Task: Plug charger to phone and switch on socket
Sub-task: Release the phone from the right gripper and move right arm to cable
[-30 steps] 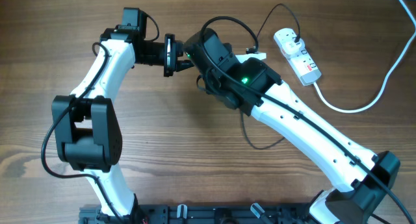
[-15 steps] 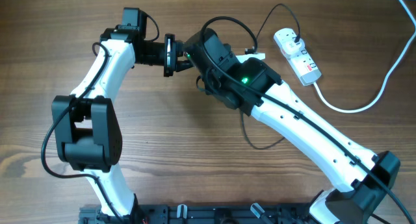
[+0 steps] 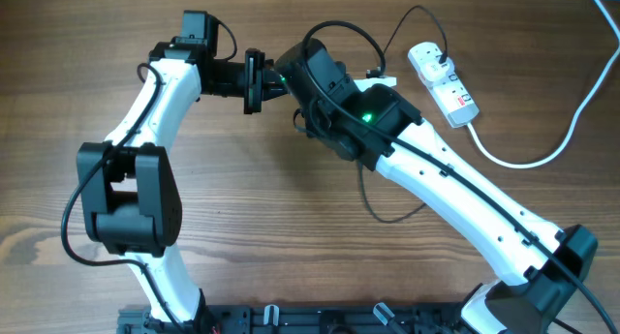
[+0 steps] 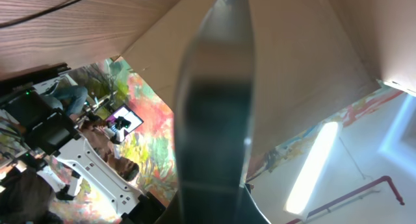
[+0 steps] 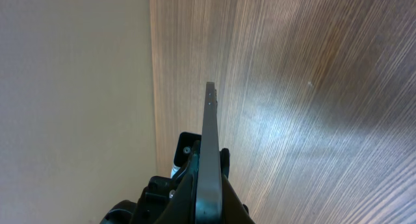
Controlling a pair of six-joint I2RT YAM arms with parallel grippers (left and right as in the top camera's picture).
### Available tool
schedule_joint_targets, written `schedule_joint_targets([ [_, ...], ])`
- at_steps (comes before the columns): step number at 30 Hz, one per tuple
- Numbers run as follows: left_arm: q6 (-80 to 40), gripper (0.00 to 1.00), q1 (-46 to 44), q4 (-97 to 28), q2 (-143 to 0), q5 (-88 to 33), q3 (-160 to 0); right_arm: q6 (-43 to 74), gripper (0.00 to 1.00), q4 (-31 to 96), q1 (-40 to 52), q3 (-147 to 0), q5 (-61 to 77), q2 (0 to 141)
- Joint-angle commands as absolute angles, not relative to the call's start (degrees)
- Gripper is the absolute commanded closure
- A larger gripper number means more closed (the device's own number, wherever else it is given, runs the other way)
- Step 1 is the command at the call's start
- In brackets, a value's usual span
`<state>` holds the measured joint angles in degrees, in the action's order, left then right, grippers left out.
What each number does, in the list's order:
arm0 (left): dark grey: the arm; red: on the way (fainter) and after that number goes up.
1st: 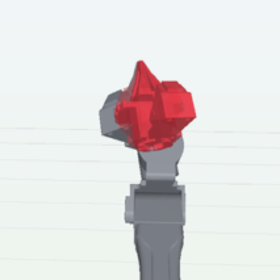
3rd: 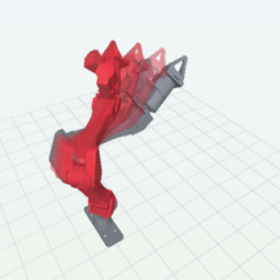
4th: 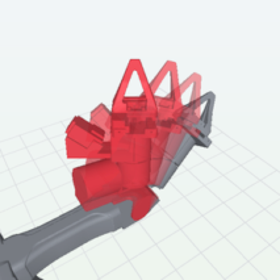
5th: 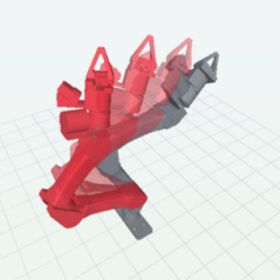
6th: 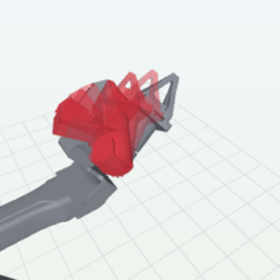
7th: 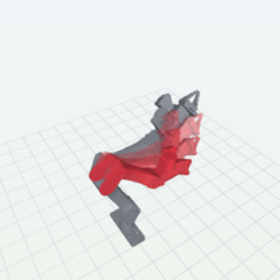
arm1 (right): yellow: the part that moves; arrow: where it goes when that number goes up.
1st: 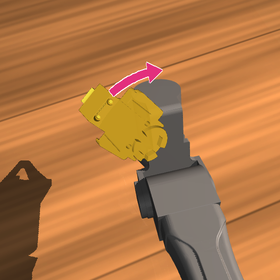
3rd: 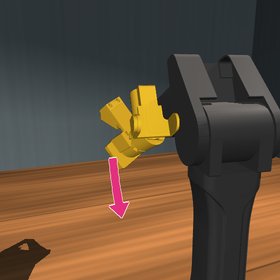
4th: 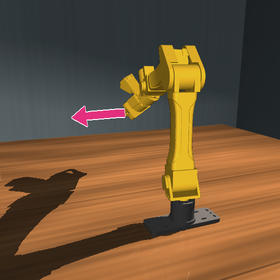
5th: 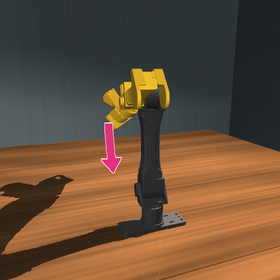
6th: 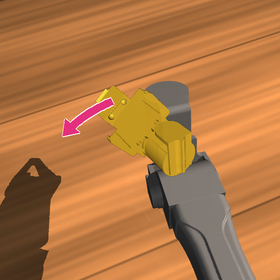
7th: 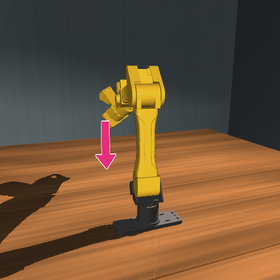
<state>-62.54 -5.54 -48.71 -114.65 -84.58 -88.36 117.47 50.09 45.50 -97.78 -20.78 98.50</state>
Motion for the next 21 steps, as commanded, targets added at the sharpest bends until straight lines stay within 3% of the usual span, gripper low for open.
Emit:
schedule_joint_targets([
  [1, -64.93, 0.96, -5.39, -49.43, -113.12, -85.82, -89.27, 109.32, 0.75, 49.04, 46.22, -98.94, -20.71, 97.17],
  [5, -63.22, 0.96, -5.39, -49.43, -113.12, -83.11, -89.27, 100.16, 0.66, 47.09, 46.22, -98.96, -21.71, 95.61],
  [6, -62.94, 0.96, -5.39, -49.43, -113.14, -82.0, -89.27, 96.33, 0.54, 46.24, 46.22, -98.96, -23.24, 94.72],
  [8, -61.87, 0.96, -5.39, -49.39, -113.14, -80.29, -89.27, 87.29, 0.01, 45.01, 46.06, -98.96, -27.59, 91.9],
  [12, -58.61, 0.96, -5.34, -47.24, -113.14, -74.81, -89.27, 72.84, 0.0, 45.04, 43.59, -98.96, -30.04, 85.17],
  [15, -53.63, 0.96, -5.34, -45.84, -113.14, -70.54, -89.27, 55.57, 0.0, 48.03, 40.29, -98.94, -30.02, 79.37],
  [21, -28.08, 0.96, -5.28, -44.42, -113.14, -69.1, -89.27, 43.03, 0.03, 64.1, 30.81, -97.25, -25.91, 78.94],
])
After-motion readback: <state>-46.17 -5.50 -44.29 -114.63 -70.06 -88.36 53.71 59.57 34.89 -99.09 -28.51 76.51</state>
